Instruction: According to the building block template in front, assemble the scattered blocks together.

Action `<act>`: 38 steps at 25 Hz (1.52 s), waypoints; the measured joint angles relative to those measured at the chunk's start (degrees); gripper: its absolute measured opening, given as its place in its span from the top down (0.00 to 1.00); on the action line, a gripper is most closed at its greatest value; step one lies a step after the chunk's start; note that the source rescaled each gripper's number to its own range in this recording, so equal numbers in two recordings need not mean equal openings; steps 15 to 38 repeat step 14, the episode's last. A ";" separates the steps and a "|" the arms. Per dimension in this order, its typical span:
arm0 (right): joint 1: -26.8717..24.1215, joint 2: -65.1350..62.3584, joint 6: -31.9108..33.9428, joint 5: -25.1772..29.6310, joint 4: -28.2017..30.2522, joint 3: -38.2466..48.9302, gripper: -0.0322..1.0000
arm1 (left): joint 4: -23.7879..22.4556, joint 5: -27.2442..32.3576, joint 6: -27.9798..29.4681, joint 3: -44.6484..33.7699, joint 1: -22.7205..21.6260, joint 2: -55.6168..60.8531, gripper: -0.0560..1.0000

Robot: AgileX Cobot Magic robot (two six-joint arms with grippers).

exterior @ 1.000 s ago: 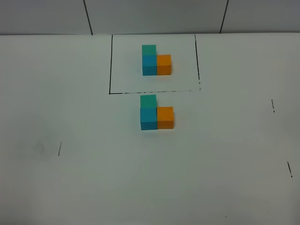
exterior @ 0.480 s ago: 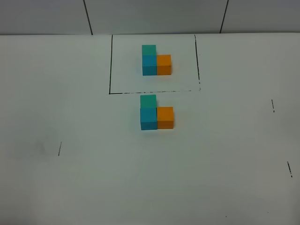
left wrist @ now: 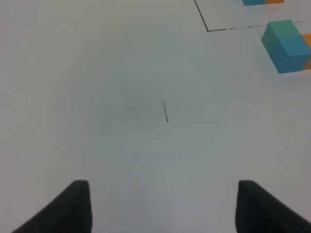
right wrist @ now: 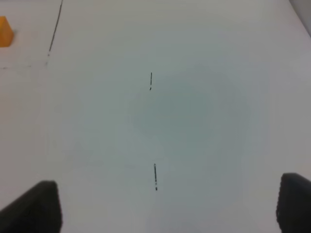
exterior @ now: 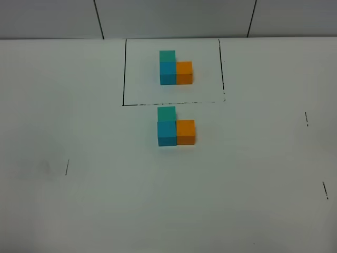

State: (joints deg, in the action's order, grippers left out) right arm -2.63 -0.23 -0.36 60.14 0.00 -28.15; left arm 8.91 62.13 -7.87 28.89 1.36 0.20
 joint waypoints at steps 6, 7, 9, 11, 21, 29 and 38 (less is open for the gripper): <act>0.00 0.00 0.00 0.00 0.00 0.00 0.22 | 0.00 0.00 0.00 0.00 0.00 0.00 0.61; 0.00 0.00 0.00 0.00 0.00 0.00 0.22 | 0.00 0.00 0.00 0.00 0.00 0.00 0.61; 0.00 0.00 0.00 0.00 0.00 0.00 0.22 | 0.00 0.00 -0.04 0.00 0.00 0.00 0.61; 0.00 0.00 0.00 0.00 0.00 0.00 0.22 | 0.00 0.00 -0.04 0.00 0.00 0.00 0.61; 0.00 0.00 0.00 0.00 0.00 0.00 0.22 | 0.00 0.00 -0.04 0.00 0.00 0.00 0.61; 0.00 0.00 0.00 0.00 0.00 0.00 0.22 | 0.00 0.00 -0.04 0.00 0.00 0.00 0.61; 0.00 0.00 0.00 0.00 0.00 0.00 0.22 | 0.00 0.00 -0.04 0.00 0.00 0.00 0.61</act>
